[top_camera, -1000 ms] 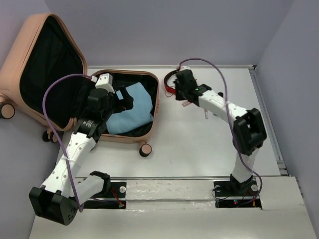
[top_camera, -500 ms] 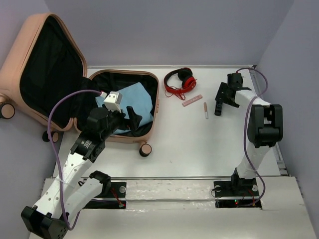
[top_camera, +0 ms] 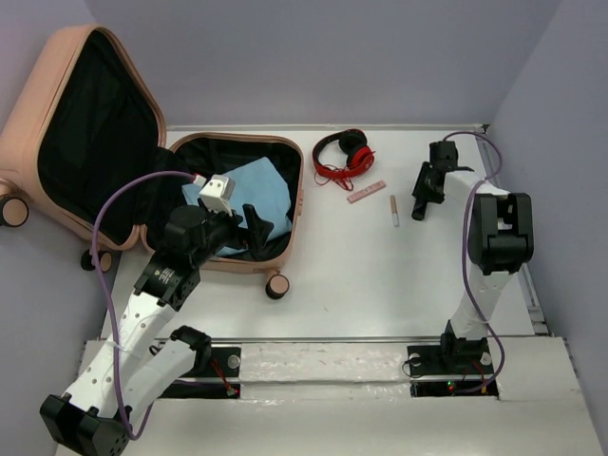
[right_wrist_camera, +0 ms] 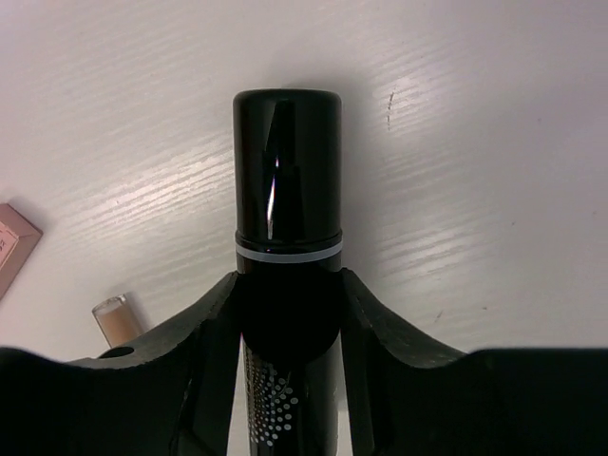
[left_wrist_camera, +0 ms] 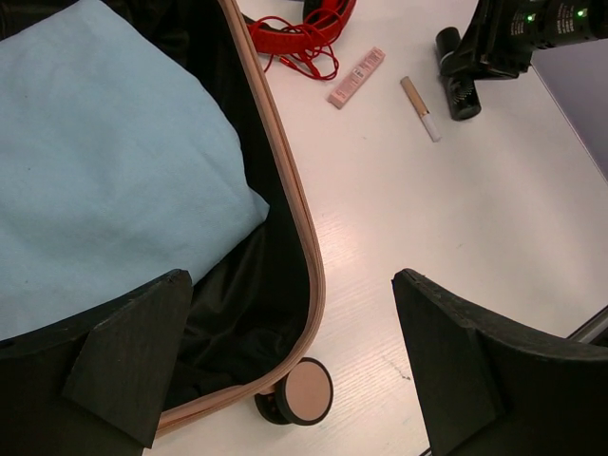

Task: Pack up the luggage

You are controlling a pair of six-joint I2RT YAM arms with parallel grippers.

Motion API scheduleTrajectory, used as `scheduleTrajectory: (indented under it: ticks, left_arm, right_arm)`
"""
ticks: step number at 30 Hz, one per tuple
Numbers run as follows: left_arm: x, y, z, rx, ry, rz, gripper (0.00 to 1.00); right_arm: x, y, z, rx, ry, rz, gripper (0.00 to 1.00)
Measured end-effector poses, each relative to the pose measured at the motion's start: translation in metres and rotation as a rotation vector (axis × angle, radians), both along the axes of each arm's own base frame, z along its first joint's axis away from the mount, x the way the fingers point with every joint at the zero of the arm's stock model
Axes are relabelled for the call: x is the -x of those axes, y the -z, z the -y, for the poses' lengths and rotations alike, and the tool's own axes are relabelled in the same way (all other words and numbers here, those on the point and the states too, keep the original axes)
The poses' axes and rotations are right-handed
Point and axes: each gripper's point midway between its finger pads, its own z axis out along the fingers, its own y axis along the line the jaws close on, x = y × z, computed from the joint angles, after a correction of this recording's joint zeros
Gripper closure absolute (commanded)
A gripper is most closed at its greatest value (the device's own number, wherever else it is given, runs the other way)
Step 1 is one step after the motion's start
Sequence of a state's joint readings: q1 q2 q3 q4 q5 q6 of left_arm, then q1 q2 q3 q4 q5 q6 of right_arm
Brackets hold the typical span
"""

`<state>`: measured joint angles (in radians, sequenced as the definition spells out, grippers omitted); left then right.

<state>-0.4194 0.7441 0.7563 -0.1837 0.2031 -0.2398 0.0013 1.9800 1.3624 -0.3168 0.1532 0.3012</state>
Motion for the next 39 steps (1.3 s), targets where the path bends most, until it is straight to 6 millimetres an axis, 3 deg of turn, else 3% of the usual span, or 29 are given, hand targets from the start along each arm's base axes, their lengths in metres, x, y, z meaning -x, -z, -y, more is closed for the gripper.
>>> scheduleTrajectory:
  ticks: [3,6,8,11,12,15,17,18,19,22,25,27,29,31,32,35,38,39]
  left_arm:
    - [0.000,0.000,0.000,0.000,-0.001,0.000,0.01]
    - [-0.001,-0.002,-0.003,0.007,-0.021,0.005,0.01]
    - [-0.001,-0.005,-0.006,0.018,-0.045,0.009,0.01]
    - [-0.002,-0.020,-0.008,0.063,-0.084,0.002,0.01]
    - [-0.003,-0.033,-0.009,0.094,-0.103,0.004,0.01]
    - [-0.006,-0.087,-0.012,0.214,-0.163,0.051,0.01]
    - [-0.007,-0.122,-0.018,0.300,-0.215,0.084,0.01]
    - [-0.007,-0.133,-0.020,0.333,-0.232,0.095,0.01]
    - [-0.007,-0.145,-0.021,0.370,-0.248,0.101,0.01]
    - [-0.007,-0.165,-0.023,0.461,-0.278,0.098,0.01]
    - [-0.007,-0.170,-0.021,0.504,-0.284,0.080,0.01]
    - [-0.009,-0.168,-0.020,0.514,-0.290,0.064,0.01]
    - [-0.010,-0.167,-0.020,0.518,-0.290,0.060,0.01]
    - [-0.013,-0.164,-0.018,0.513,-0.293,0.050,0.01]
    - [-0.014,-0.163,-0.018,0.511,-0.294,0.047,0.01]
    - [-0.016,-0.160,-0.014,0.506,-0.282,0.035,0.01]
    - [-0.018,-0.159,-0.008,0.505,-0.254,0.024,0.01]
    - [-0.019,-0.158,-0.006,0.503,-0.246,0.019,0.01]
  right_arm:
    - [0.004,-0.016,-0.003,0.020,-0.016,0.024,0.84]
    - [0.003,-0.060,-0.026,0.056,-0.081,0.112,0.84]
    - [0.003,-0.115,-0.088,0.036,-0.208,0.241,0.84]
    - [0.011,-0.187,-0.199,-0.074,-0.426,0.431,0.84]
    - [0.017,-0.202,-0.229,-0.107,-0.482,0.471,0.83]
    - [0.056,-0.253,-0.353,-0.254,-0.706,0.583,0.81]
    - [0.067,-0.263,-0.402,-0.331,-0.779,0.599,0.47]
    - [0.067,-0.267,-0.417,-0.363,-0.796,0.606,0.31]
    - [0.063,-0.266,-0.445,-0.416,-0.819,0.606,0.09]
    - [0.042,-0.239,-0.473,-0.462,-0.810,0.561,0.05]
    - [0.027,-0.193,-0.467,-0.439,-0.767,0.470,0.11]
    - [0.027,-0.153,-0.438,-0.391,-0.715,0.376,0.21]
    - [0.030,-0.135,-0.404,-0.354,-0.665,0.329,0.29]
    - [0.038,-0.119,-0.355,-0.295,-0.594,0.284,0.33]
    - [0.041,-0.116,-0.316,-0.256,-0.533,0.280,0.33]
    - [0.056,-0.107,-0.230,-0.163,-0.388,0.266,0.34]
    - [0.065,-0.085,-0.153,-0.069,-0.240,0.216,0.36]
    - [0.066,-0.079,-0.142,-0.053,-0.219,0.200,0.36]
